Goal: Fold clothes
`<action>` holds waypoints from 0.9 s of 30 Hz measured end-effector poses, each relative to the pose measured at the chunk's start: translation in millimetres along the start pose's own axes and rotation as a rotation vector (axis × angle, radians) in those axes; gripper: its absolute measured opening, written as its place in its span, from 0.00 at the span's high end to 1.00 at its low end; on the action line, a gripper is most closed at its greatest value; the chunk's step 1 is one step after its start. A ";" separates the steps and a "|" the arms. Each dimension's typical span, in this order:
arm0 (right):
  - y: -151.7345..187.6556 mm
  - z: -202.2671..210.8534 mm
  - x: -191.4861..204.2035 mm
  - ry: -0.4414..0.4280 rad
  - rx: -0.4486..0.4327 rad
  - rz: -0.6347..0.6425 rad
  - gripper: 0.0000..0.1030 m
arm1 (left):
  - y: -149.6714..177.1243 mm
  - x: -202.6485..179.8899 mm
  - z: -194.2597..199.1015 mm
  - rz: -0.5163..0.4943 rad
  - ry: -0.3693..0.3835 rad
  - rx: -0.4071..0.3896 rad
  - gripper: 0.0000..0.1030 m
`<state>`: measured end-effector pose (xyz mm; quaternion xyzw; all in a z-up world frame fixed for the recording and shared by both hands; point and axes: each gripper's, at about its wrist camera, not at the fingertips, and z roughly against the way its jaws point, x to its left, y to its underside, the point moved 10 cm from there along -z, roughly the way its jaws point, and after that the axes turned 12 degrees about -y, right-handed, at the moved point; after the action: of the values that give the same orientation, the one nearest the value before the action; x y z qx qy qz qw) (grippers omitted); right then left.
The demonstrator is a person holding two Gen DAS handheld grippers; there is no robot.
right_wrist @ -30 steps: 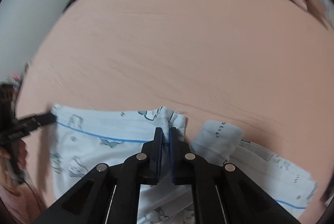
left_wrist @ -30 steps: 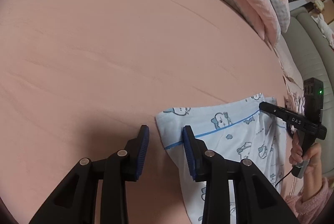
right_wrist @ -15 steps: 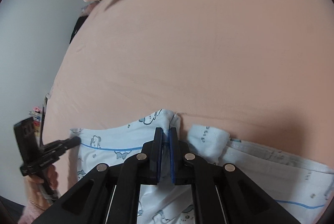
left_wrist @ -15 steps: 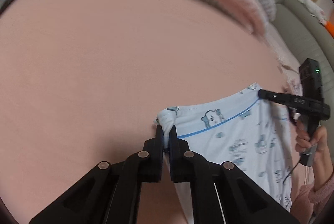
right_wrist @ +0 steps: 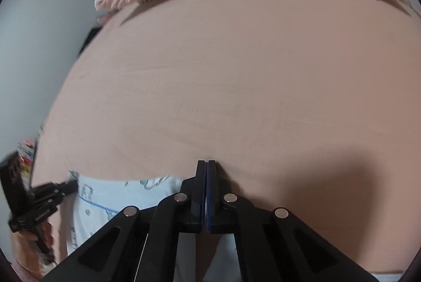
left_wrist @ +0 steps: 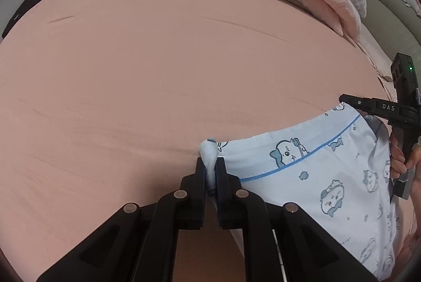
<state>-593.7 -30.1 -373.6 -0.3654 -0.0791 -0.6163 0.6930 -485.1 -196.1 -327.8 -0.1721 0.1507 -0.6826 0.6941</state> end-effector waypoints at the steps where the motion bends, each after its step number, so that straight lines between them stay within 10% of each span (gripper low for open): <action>1: -1.6 0.2 3.8 0.002 -0.004 0.009 1.00 | -2.3 3.4 3.9 0.005 -0.016 -0.004 0.80; 4: -14.3 25.7 29.4 -0.080 -0.088 -0.004 0.99 | -17.4 24.1 31.7 0.043 -0.116 -0.125 0.39; 9: -16.9 91.3 48.5 -0.037 -0.190 -0.025 0.96 | -28.5 -25.3 88.1 0.020 0.084 -0.257 0.39; 16: 66.2 183.1 -53.2 0.371 -0.120 0.008 0.71 | -38.5 -205.1 71.1 -0.215 0.306 -0.093 0.57; 21: 89.4 190.6 -107.2 0.339 -0.077 -0.168 0.70 | -42.4 -262.8 49.9 -0.209 0.421 0.104 0.57; 25: 95.4 177.2 -121.0 0.352 -0.051 -0.186 0.56 | -24.0 -271.6 51.5 -0.281 0.367 0.116 0.57; 27: 98.2 159.0 -119.0 0.302 -0.013 -0.176 0.44 | -14.9 -275.9 52.3 -0.316 0.340 0.122 0.82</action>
<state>-477.0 158.1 -365.9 -0.2649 -0.0019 -0.7229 0.6382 -481.6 81.3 -281.4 -0.0340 0.1951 -0.8098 0.5523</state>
